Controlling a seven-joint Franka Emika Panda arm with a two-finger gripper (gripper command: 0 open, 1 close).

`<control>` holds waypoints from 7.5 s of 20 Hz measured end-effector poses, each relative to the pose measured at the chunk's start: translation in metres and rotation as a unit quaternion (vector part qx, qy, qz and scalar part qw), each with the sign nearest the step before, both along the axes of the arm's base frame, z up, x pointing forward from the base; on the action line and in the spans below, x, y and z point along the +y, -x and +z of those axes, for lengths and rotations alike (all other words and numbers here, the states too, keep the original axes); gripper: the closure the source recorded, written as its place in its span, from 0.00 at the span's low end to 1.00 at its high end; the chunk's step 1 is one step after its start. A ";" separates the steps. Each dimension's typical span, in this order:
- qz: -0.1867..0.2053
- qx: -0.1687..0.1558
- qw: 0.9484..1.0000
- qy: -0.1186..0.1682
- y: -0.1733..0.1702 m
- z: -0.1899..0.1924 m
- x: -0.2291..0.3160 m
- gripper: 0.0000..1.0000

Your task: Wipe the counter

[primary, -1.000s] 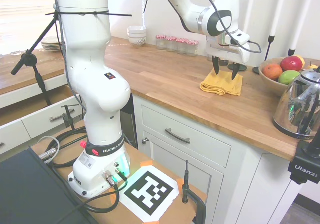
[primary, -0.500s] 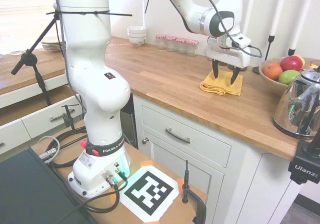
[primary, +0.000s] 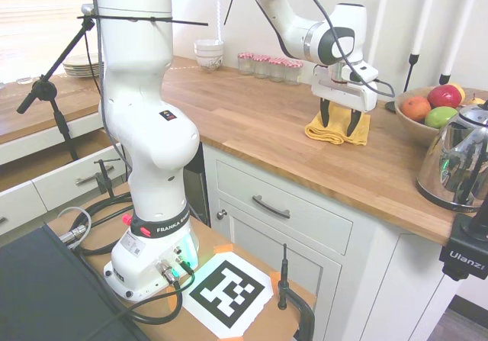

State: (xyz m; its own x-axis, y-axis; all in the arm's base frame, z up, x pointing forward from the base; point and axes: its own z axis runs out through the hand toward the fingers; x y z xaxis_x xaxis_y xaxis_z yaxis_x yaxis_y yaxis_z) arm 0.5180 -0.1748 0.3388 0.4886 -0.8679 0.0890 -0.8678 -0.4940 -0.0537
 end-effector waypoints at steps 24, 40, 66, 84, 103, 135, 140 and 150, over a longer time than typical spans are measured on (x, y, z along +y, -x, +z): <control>0.002 -0.002 1.000 0.001 -0.004 -0.008 0.003 1.00; 0.008 -0.004 1.000 0.001 -0.006 -0.006 0.010 1.00; 0.090 -0.019 0.995 0.035 -0.022 -0.012 0.235 1.00; 0.140 -0.024 0.988 0.062 -0.001 -0.015 0.356 1.00; 0.179 -0.027 0.979 0.097 0.022 -0.018 0.417 1.00; 0.112 -0.006 0.994 0.006 -0.015 -0.012 0.220 1.00; 0.091 -0.005 0.996 -0.005 -0.014 -0.011 0.153 1.00; 0.039 -0.013 0.999 -0.035 0.006 -0.013 0.033 1.00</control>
